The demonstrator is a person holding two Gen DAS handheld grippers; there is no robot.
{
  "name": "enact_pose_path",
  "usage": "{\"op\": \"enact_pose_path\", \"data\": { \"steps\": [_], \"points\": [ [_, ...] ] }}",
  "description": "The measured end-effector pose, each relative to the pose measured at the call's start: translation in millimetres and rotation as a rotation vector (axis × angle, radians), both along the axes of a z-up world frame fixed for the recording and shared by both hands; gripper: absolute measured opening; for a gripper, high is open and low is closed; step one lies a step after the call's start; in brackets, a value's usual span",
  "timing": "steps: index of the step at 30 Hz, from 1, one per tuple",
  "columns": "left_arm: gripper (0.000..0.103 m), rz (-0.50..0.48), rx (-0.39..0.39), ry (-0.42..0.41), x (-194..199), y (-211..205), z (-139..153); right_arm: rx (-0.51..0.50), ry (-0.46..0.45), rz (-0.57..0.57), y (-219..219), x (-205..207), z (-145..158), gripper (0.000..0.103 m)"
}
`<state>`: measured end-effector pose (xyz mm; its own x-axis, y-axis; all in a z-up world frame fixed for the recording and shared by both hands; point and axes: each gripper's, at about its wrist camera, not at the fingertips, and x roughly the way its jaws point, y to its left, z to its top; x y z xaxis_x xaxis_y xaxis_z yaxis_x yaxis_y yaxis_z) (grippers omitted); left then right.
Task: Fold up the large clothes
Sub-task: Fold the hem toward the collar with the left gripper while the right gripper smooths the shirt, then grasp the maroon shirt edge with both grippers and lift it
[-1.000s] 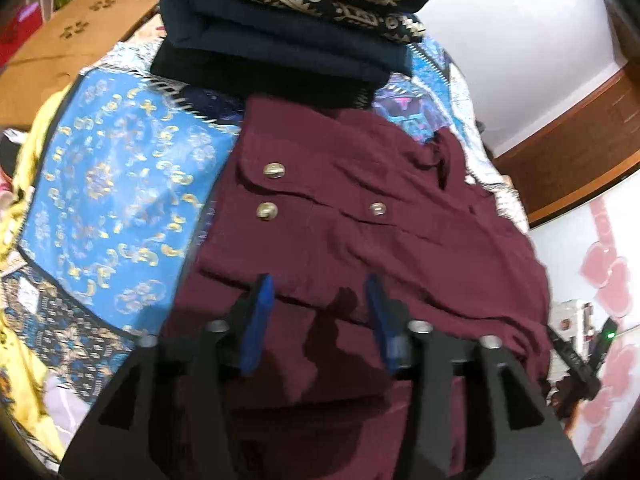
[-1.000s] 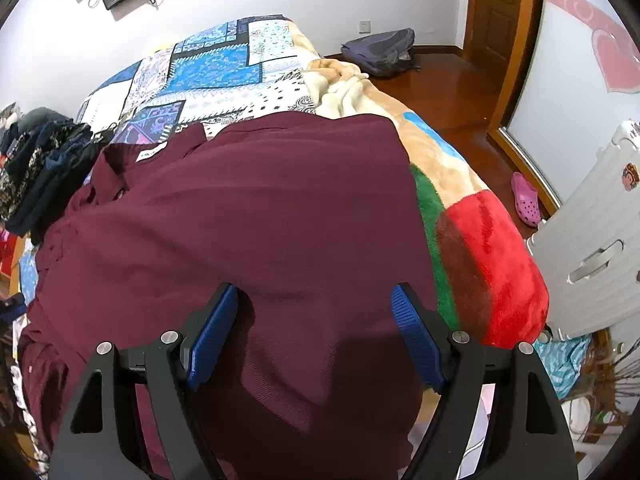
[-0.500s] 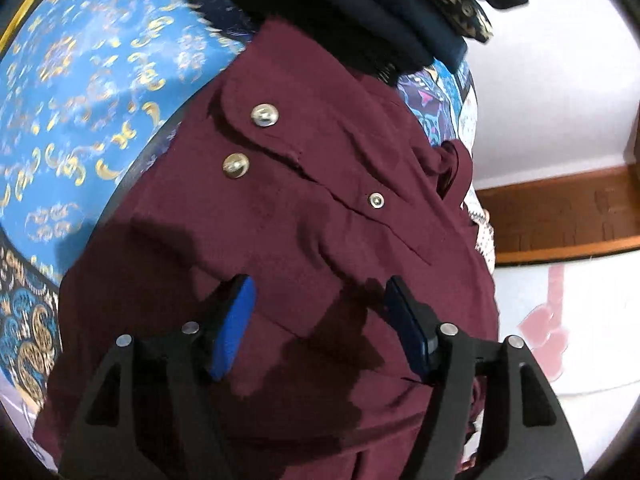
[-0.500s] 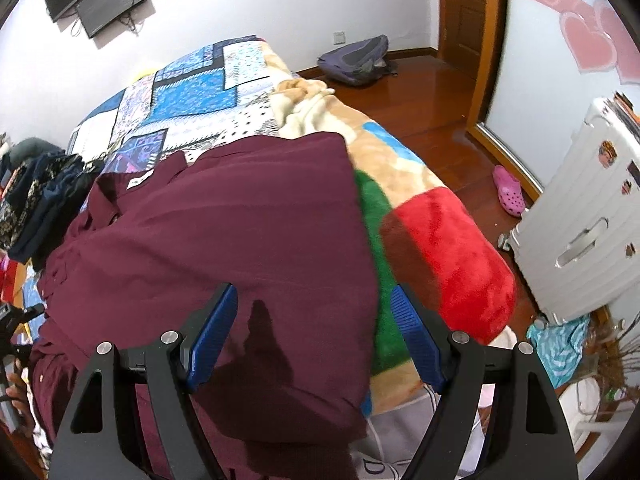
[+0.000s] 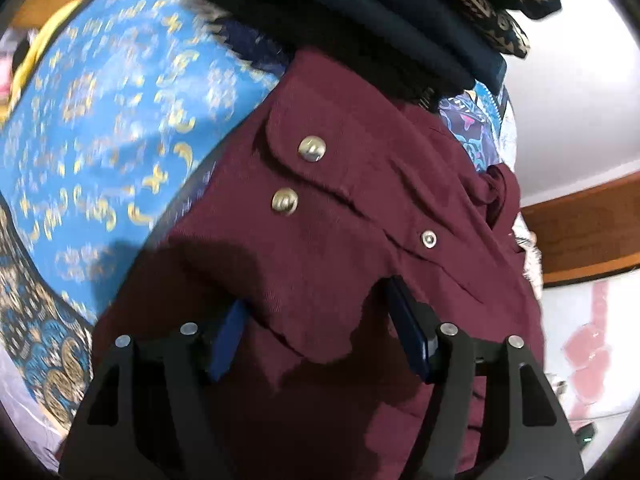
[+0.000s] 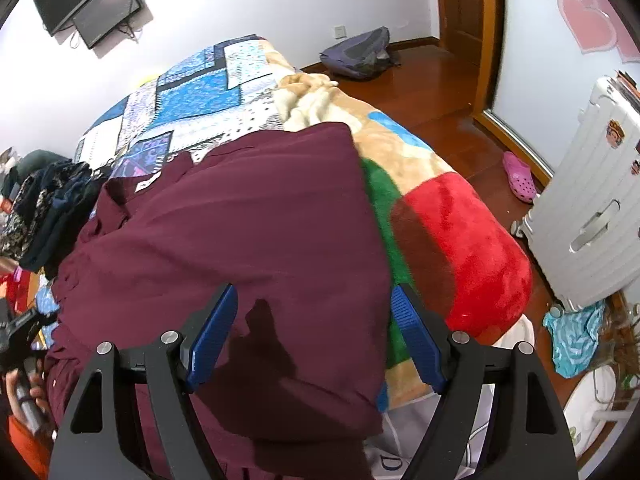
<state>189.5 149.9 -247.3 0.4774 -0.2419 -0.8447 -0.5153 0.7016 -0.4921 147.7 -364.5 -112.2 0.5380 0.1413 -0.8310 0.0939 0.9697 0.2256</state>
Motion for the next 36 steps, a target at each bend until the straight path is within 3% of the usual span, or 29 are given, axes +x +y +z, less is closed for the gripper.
{"op": "enact_pose_path", "data": {
  "steps": [2,3,4,9,12,15,18,21,24,25,26,28,33,36],
  "points": [
    [0.044,-0.013,0.069,-0.009,5.9,-1.3,10.8,-0.014,-0.009,0.01,0.4,0.7,3.6,0.076],
    [0.024,-0.023,0.104,-0.018,7.4,-1.0,17.2,-0.023,-0.015,0.013,-0.1,1.8,6.3,0.076],
    [0.011,-0.036,0.129,-0.037,8.9,0.1,24.5,-0.028,-0.022,0.014,-1.3,2.7,9.3,0.076],
    [0.01,-0.068,0.178,-0.256,-6.2,14.0,92.4,-0.041,-0.067,-0.021,-15.7,9.7,29.4,0.076],
    [0.01,-0.091,0.206,-0.334,-13.4,15.3,119.3,-0.047,-0.075,-0.042,-21.1,13.2,31.6,0.076],
    [0.01,-0.107,0.26,-0.325,-19.8,11.7,120.1,-0.042,-0.055,-0.049,-20.1,16.2,23.8,0.076],
    [0.011,-0.141,0.311,-0.235,-27.5,4.9,92.7,-0.017,-0.012,-0.032,-15.4,17.2,9.6,0.076],
    [0.013,-0.207,0.294,-0.085,-24.9,2.8,46.3,-0.015,0.033,-0.009,-8.8,17.7,-5.0,0.076],
    [0.034,-0.255,0.25,0.016,-27.9,2.8,8.5,-0.019,0.072,0.008,-5.4,17.0,-16.4,0.076],
    [0.044,-0.264,0.242,0.03,-29.5,3.7,1.5,-0.016,0.078,0.01,-4.8,16.6,-19.2,0.076],
    [0.047,-0.264,0.247,0.03,-31.1,5.4,-0.3,-0.014,0.08,0.009,-5.2,15.6,-19.6,0.076],
    [0.053,-0.264,0.25,0.028,-31.8,10.4,2.2,-0.006,0.089,0.017,-6.5,17.6,-18.6,0.076],
    [0.054,-0.292,0.242,-0.008,-28.5,27.1,26.9,-0.037,0.065,0.039,-8.8,32.3,-0.9,0.076],
    [0.063,-0.274,0.237,-0.069,-21.0,41.8,46.4,-0.049,0.039,0.047,-9.3,42.8,9.0,0.076]
  ]
}}
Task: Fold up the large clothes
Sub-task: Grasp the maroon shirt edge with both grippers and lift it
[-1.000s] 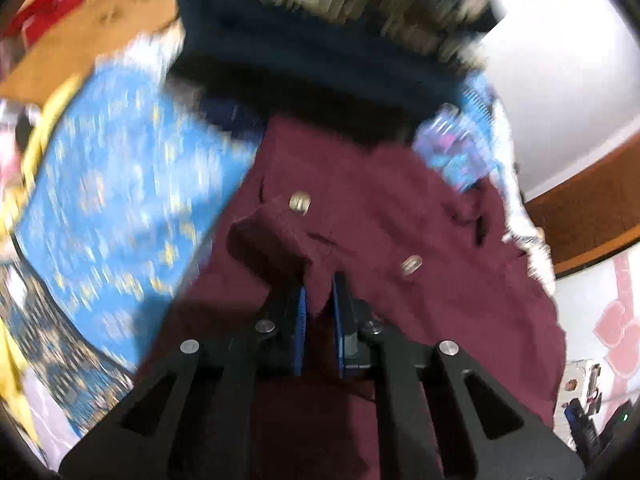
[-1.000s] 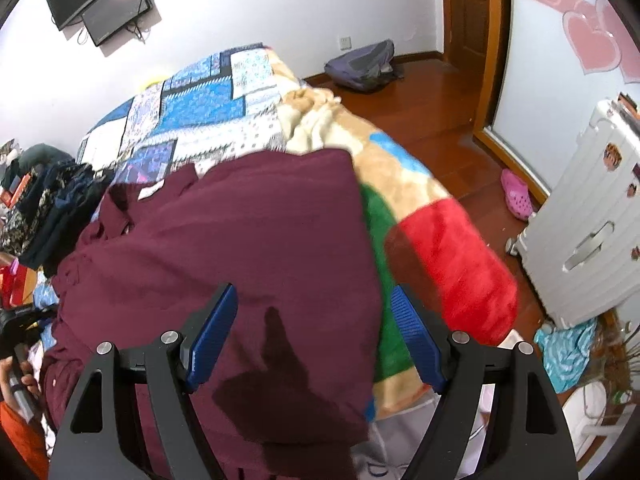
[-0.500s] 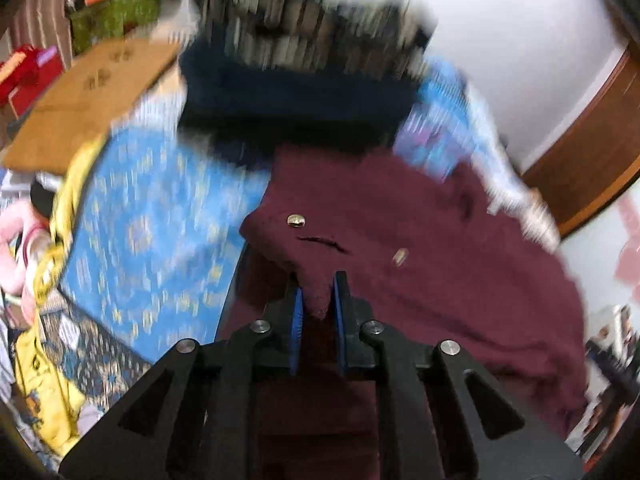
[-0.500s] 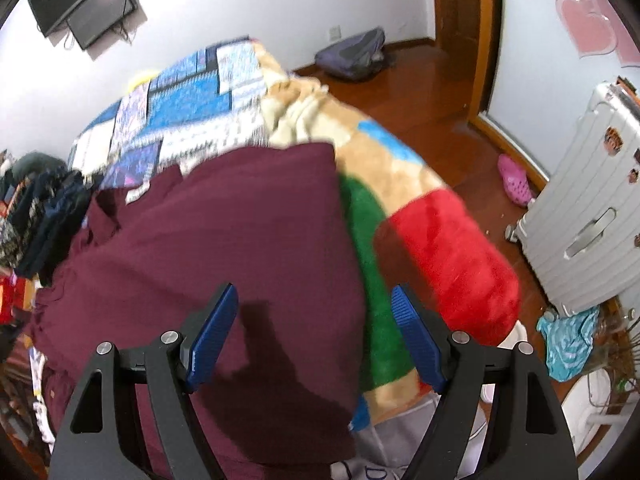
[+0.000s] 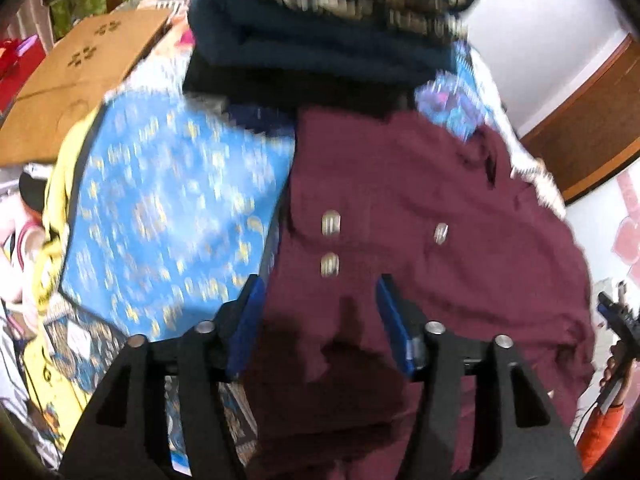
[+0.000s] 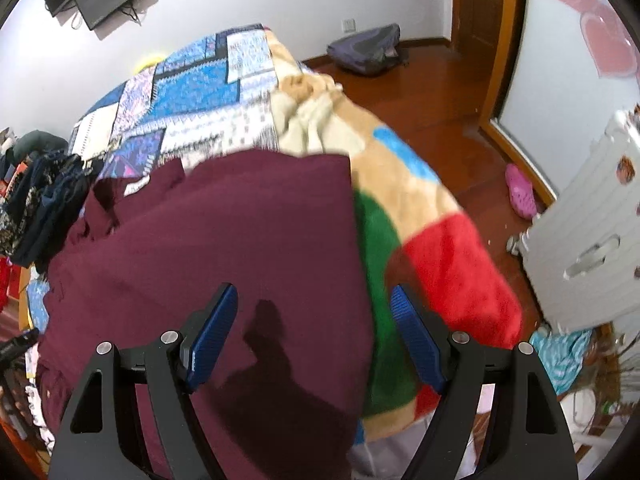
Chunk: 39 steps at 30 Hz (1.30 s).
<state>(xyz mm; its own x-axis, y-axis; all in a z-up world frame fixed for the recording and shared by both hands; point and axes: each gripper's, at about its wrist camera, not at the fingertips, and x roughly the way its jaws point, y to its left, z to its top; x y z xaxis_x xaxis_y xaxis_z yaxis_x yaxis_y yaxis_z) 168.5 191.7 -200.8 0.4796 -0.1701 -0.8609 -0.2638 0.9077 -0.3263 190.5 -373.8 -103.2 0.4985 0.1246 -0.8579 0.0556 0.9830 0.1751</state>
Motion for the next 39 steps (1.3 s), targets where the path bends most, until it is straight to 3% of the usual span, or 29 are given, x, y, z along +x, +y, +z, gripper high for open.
{"op": "enact_pose_path", "data": {
  "steps": [1,4,8,10,13,15,24,26,29,30,32,34,39],
  "points": [
    [0.068,0.006,-0.013,-0.019,4.7,7.0,4.0,-0.002,-0.004,0.006,-0.4,4.0,2.6,0.076],
    [0.07,-0.001,-0.038,-0.035,22.3,17.6,2.7,0.01,0.002,0.027,0.5,15.8,2.1,0.076],
    [0.07,-0.02,-0.061,0.026,53.9,22.7,-24.7,0.053,0.049,0.057,1.4,30.9,-12.3,0.076],
    [0.07,-0.029,-0.116,0.046,63.0,25.0,-41.0,0.072,0.085,0.047,-1.9,39.1,-23.4,0.076],
    [0.07,-0.061,-0.303,0.064,72.9,27.1,-69.8,0.103,0.129,0.031,-7.5,48.3,-36.3,0.076],
    [0.071,-0.075,-0.364,0.055,73.7,24.6,-77.8,0.136,0.136,0.034,-9.8,51.8,-38.6,0.076],
    [0.08,-0.165,-0.288,0.01,85.1,-6.3,-75.1,0.308,0.148,-0.005,-21.5,76.5,-50.9,0.077],
    [0.08,-0.149,-0.29,0.008,92.7,-6.8,-75.5,0.326,0.129,-0.028,-19.6,77.9,-50.5,0.059],
    [0.079,-0.128,-0.271,-0.01,98.6,-11.4,-74.9,0.302,0.098,-0.059,-14.1,74.9,-45.0,0.05],
    [0.076,-0.129,-0.255,-0.014,99.4,-8.7,-73.3,0.289,0.083,-0.066,-14.1,72.8,-43.0,0.046],
    [0.068,-0.132,-0.213,-0.019,101.2,-13.7,-71.7,0.273,0.059,-0.089,-17.6,68.2,-38.4,0.028],
    [0.047,-0.137,-0.191,-0.021,99.6,-20.3,-66.4,0.285,0.042,-0.111,-25.3,64.0,-32.7,0.017],
    [0.025,-0.156,-0.07,-0.037,85.7,-44.2,-23.7,0.254,-0.003,-0.06,-22.5,64.2,-16.3,0.01]
  ]
}}
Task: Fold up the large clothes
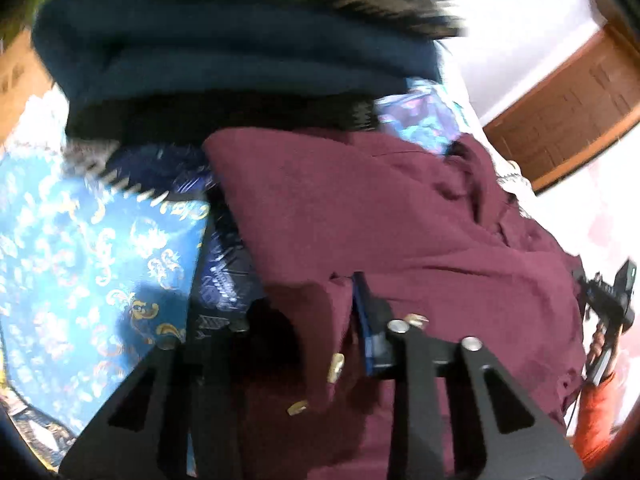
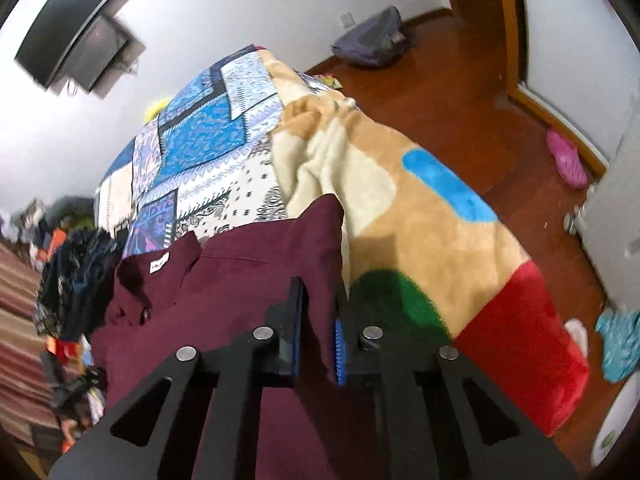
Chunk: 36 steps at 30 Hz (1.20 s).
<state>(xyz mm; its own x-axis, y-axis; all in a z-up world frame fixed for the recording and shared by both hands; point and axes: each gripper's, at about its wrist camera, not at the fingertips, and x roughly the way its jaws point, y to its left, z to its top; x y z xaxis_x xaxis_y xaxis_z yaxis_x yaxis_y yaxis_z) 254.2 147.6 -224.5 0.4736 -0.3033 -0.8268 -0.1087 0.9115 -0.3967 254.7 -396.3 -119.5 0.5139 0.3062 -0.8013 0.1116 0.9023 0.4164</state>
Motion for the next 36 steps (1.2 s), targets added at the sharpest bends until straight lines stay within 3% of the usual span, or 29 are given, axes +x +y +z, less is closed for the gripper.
{"op": "enact_pose_path", "data": {
  "steps": [4,11,14,18,22,24,28,33,36],
  "points": [
    [0.02,-0.034,0.094,-0.063,-10.3,-22.0,42.1,-0.058,-0.063,0.052,12.1,4.2,23.3,0.009],
    [0.018,-0.102,0.188,-0.252,-23.7,-67.9,134.7,-0.078,-0.187,0.145,26.8,13.4,75.1,0.008],
    [0.018,-0.14,0.227,-0.316,-13.7,-95.2,167.0,-0.128,-0.233,0.177,36.0,21.1,95.4,0.008],
    [0.018,-0.15,0.268,-0.356,16.5,-115.3,187.2,-0.168,-0.284,0.178,39.9,41.1,117.9,0.008],
    [0.018,-0.133,0.289,-0.307,66.8,-122.7,175.2,-0.226,-0.278,0.175,41.4,69.1,116.0,0.008],
    [0.018,-0.121,0.326,-0.264,94.1,-122.8,156.2,-0.247,-0.247,0.164,40.9,86.9,103.2,0.008],
    [0.022,-0.072,0.323,-0.151,137.8,-110.7,116.4,-0.277,-0.178,0.132,33.0,115.4,72.6,0.009],
    [0.031,-0.051,0.41,-0.103,149.7,-102.5,99.1,-0.43,-0.131,0.086,27.1,128.0,46.6,0.013],
    [0.034,-0.045,0.397,-0.124,140.5,-96.2,104.2,-0.42,-0.119,0.116,23.7,121.6,48.2,0.015]
  ]
}}
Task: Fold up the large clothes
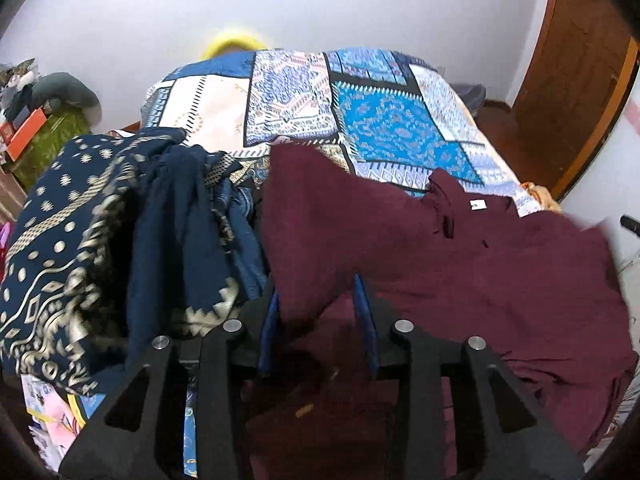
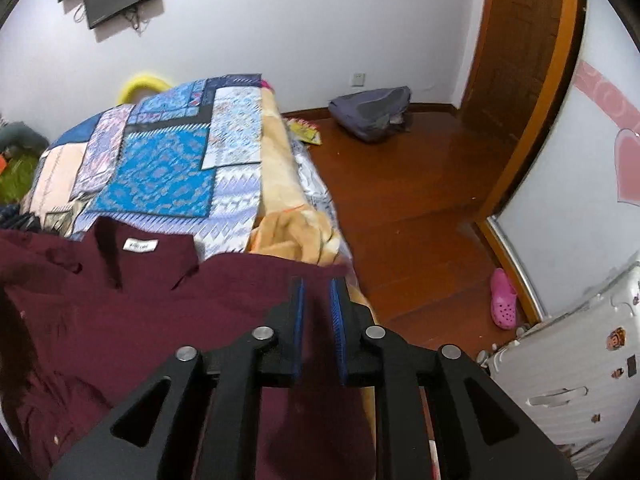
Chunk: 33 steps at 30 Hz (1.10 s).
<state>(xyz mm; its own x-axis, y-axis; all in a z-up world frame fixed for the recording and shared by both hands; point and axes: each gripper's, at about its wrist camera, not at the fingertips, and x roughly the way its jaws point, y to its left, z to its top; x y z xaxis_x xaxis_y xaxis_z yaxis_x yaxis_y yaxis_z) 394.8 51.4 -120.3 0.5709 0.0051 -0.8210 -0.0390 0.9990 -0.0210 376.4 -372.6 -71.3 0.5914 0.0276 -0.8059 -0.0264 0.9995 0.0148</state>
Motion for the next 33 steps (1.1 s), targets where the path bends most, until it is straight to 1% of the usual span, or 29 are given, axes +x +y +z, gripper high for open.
{"op": "enact_pose_path", "data": {
  "steps": [2,3,4,5,6,7,8,9,10,11,15,18,21,26,29,33],
  "points": [
    [0.039,-0.006,-0.025,-0.032,-14.1,3.7,11.4,0.035,0.0,0.032,0.3,-10.3,6.3,0.017],
    [0.045,-0.008,-0.027,-0.046,-19.8,4.2,16.6,0.046,-0.007,0.046,2.4,-18.1,10.4,0.018],
    [0.05,-0.01,-0.023,-0.062,-25.0,4.0,21.4,0.051,-0.011,0.057,4.2,-23.7,13.6,0.024],
    [0.052,-0.014,-0.008,-0.084,-34.9,2.7,28.9,0.056,-0.014,0.072,8.2,-30.3,17.0,0.033],
    [0.052,-0.022,0.002,-0.095,-41.4,1.8,33.0,0.059,-0.022,0.083,10.2,-37.1,20.3,0.038],
    [0.053,-0.034,0.011,-0.102,-49.9,0.6,37.7,0.065,-0.041,0.096,13.5,-48.3,26.2,0.048],
    [0.054,-0.043,0.014,-0.107,-58.0,0.3,41.2,0.068,-0.055,0.105,14.5,-53.0,28.0,0.054],
    [0.058,-0.048,0.014,-0.11,-64.7,0.1,43.5,0.073,-0.072,0.119,17.4,-63.4,33.1,0.057],
    [0.063,-0.05,0.011,-0.116,-72.9,0.1,45.5,0.077,-0.081,0.134,20.4,-73.0,37.6,0.063],
    [0.065,-0.05,0.01,-0.12,-79.3,0.4,47.0,0.08,-0.083,0.141,22.2,-77.4,38.9,0.068],
    [0.071,-0.046,0.012,-0.123,-109.1,4.9,48.5,0.086,-0.104,0.178,30.7,-110.5,48.1,0.071],
    [0.072,-0.048,0.001,-0.105,-128.1,10.5,42.4,0.078,-0.102,0.196,35.9,-130.2,45.4,0.072],
    [0.073,-0.047,-0.001,-0.083,-142.8,15.1,31.7,0.076,-0.083,0.194,37.4,-147.4,35.2,0.072],
    [0.073,-0.033,-0.029,-0.015,-167.4,28.6,4.1,0.077,-0.03,0.162,34.7,-175.2,10.1,0.072],
    [0.073,-0.024,-0.037,0.027,-184.2,37.1,-13.5,0.11,0.015,0.12,27.8,-191.0,-3.3,0.072],
    [0.073,-0.002,-0.085,0.092,-202.8,49.1,-38.9,0.172,0.068,0.084,19.7,-211.2,-21.2,0.072]
  ]
}}
